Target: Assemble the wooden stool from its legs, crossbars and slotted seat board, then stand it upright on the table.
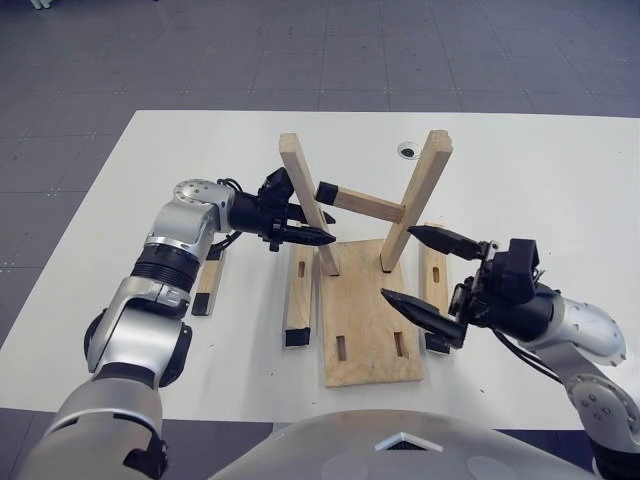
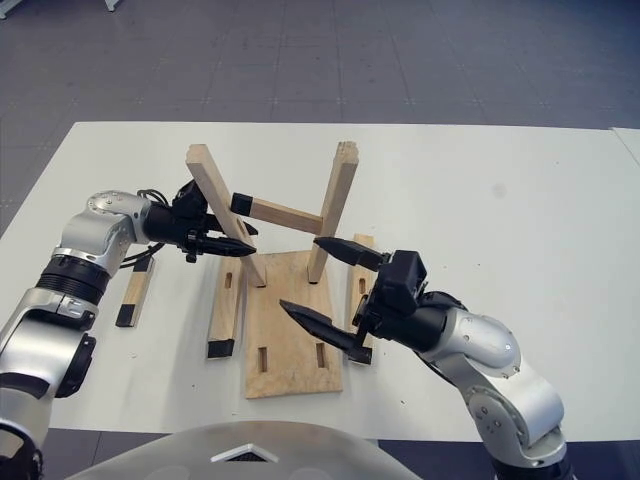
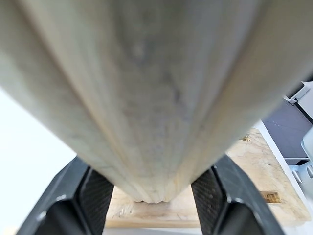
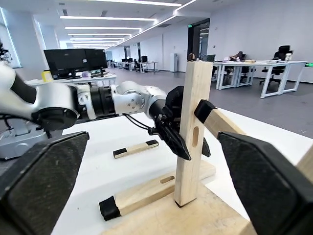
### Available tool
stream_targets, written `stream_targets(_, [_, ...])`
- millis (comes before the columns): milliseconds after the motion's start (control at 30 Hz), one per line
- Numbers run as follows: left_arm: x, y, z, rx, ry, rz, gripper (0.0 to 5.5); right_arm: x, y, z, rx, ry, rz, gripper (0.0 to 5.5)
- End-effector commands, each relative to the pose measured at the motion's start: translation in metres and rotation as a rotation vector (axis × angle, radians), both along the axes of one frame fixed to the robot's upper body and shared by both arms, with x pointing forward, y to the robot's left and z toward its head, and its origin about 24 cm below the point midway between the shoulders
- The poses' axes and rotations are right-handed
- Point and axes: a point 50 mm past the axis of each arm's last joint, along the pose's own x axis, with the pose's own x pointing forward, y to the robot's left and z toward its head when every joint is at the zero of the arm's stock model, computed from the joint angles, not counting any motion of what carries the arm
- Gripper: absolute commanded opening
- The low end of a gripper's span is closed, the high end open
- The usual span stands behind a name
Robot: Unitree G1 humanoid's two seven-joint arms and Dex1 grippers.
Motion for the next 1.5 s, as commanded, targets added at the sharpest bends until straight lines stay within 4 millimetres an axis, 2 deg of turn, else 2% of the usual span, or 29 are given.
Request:
stream_targets(33, [-0.034,0.008,-0.06,0.155,0.232,0.036,2.06,-0.002,0.017,0.003,0.061,0.062,-0.051,4.18])
stream_targets(133, [-0.034,0.006,-0.061,0.147,0.227,0.042,2.06,-0.002,0.031,0.001,0.101,0.122,-0.095,3.52])
stream_targets(367, [-0.036,0.004,-0.063,0.151,0.213,0.04,2.06,0.02,0.051,-0.007,0.107,0.199,-0.31,2.14])
stream_targets(433, [-0.036,0.005,-0.063,0.153,0.21,0.041,2.06,0.031,0.059,0.002,0.111,0.164,-0.366,1.74])
stream_targets(533, [-0.036,0.005,-0.063,0.157,0.206,0.041,2.06,0.054,0.069,0.021,0.105,0.111,-0.476,1.74])
stream_targets(633, [-0.037,0.004,-0.064,0.158,0.204,0.041,2.06,0.071,0.081,0.04,0.088,0.085,-0.492,1.74])
stream_targets(767, [-0.037,0.003,-0.065,0.159,0.205,0.039,2.06,0.084,0.083,0.089,0.09,-0.149,-0.595,1.74])
stream_targets(833, [-0.038,0.002,-0.065,0.157,0.204,0.037,2.06,0.086,0.088,0.097,0.083,-0.19,-0.62,1.74])
stream_targets(900, [-0.039,0.001,-0.064,0.154,0.202,0.033,2.06,0.1,0.098,0.059,-0.067,-0.075,-0.638,1.74])
stream_targets(967, [-0.04,0.0,-0.064,0.152,0.202,0.028,2.06,0.106,0.101,-0.004,-0.248,0.108,-0.647,1.74])
stream_targets(1033, [-0.041,-0.001,-0.064,0.152,0.203,0.024,2.06,0.083,0.102,-0.069,-0.431,0.251,-0.604,1.74])
stream_targets(1100, [-0.042,-0.002,-0.063,0.152,0.203,0.018,2.06,0.06,0.095,-0.106,-0.505,0.346,-0.597,1.74])
stream_targets(1200, [-0.043,-0.003,-0.064,0.154,0.205,0.016,2.06,0.048,0.082,-0.12,-0.495,0.397,-0.649,1.74])
stream_targets(1333, [-0.043,-0.002,-0.064,0.155,0.203,0.022,2.06,0.051,0.075,-0.117,-0.459,0.385,-0.688,1.74])
stream_targets(1500, [-0.044,-0.003,-0.063,0.154,0.204,0.018,2.06,0.05,0.081,-0.112,-0.427,0.397,-0.661,1.74])
